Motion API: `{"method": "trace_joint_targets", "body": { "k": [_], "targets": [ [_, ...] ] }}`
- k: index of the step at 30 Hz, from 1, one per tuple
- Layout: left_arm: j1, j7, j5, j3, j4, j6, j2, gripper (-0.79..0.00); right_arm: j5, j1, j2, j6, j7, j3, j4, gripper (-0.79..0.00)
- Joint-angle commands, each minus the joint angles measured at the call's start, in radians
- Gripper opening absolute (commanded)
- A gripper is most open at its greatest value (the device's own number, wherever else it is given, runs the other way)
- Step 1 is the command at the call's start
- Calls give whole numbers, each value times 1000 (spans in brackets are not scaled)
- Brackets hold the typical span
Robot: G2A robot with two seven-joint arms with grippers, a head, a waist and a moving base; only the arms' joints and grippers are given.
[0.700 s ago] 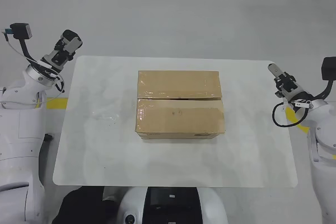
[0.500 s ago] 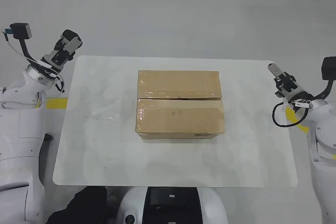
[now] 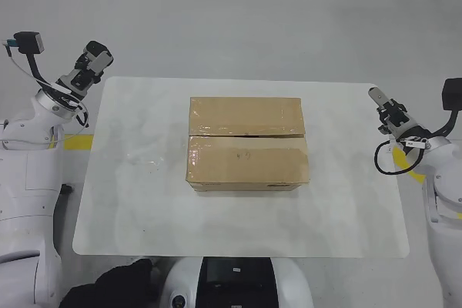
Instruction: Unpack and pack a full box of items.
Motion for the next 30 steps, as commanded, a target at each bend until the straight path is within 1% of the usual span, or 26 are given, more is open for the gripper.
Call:
{"method": "trace_joint_targets", "body": {
  "k": [1, 13, 17, 20, 24, 26, 28, 30],
  "targets": [
    [0, 0, 0, 0, 0, 0, 0, -1, 0, 0, 0, 0, 0, 0, 0, -1],
    [0, 0, 0, 0, 0, 0, 0, 0, 0, 0, 0, 0, 0, 0, 0, -1],
    [0, 0, 0, 0, 0, 0, 0, 0, 61, 4, -2, -43, 14, -1, 12, 0],
    [0, 0, 0, 0, 0, 0, 0, 0, 89, 12, 1, -85, 83, -6, 14, 0],
    [0, 0, 0, 0, 0, 0, 0, 0, 97, 18, 4, -95, 133, -25, -10, 0],
    [0, 0, 0, 0, 0, 0, 0, 0, 101, 24, 6, -111, 179, -45, -16, 0],
    [0, 0, 0, 0, 0, 0, 0, 0, 132, 39, 8, -126, 257, -69, -1, 0],
    [0, 0, 0, 0, 0, 0, 0, 0, 146, 66, 13, -122, 373, -100, 27, 0]
  ]
}}
